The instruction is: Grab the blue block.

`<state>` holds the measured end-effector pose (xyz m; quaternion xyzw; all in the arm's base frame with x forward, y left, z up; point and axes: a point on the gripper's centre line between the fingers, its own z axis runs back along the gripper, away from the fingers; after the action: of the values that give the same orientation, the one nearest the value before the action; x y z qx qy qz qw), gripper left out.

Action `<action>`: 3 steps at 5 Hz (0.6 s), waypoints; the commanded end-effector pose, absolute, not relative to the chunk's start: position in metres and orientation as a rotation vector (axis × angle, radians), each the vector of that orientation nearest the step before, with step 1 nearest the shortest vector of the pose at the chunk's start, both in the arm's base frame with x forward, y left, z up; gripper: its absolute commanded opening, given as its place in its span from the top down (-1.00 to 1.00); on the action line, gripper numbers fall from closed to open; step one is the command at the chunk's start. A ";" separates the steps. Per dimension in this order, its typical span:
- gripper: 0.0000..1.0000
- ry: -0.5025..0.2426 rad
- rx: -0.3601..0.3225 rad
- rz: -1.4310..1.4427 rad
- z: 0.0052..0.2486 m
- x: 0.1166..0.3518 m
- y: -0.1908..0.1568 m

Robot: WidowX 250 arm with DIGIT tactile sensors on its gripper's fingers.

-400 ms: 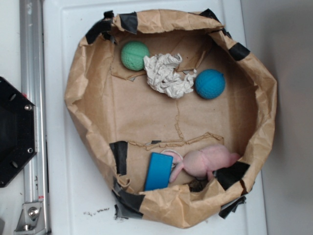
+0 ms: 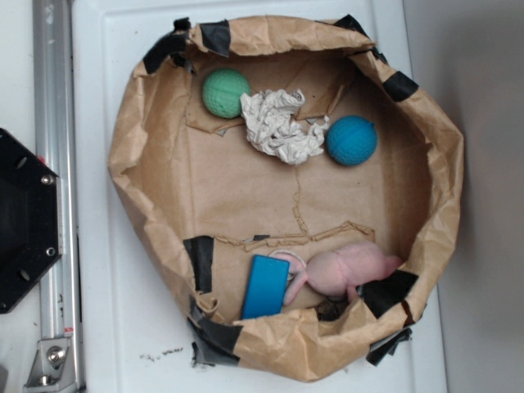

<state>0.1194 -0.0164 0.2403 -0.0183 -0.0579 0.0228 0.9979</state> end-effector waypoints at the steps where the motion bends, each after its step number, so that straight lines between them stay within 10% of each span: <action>1: -1.00 -0.146 -0.066 0.185 0.202 0.202 -0.033; 3: -1.00 -0.048 -0.185 0.553 0.137 0.233 -0.015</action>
<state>0.2310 -0.0237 0.1311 -0.0855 -0.0073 0.2643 0.9606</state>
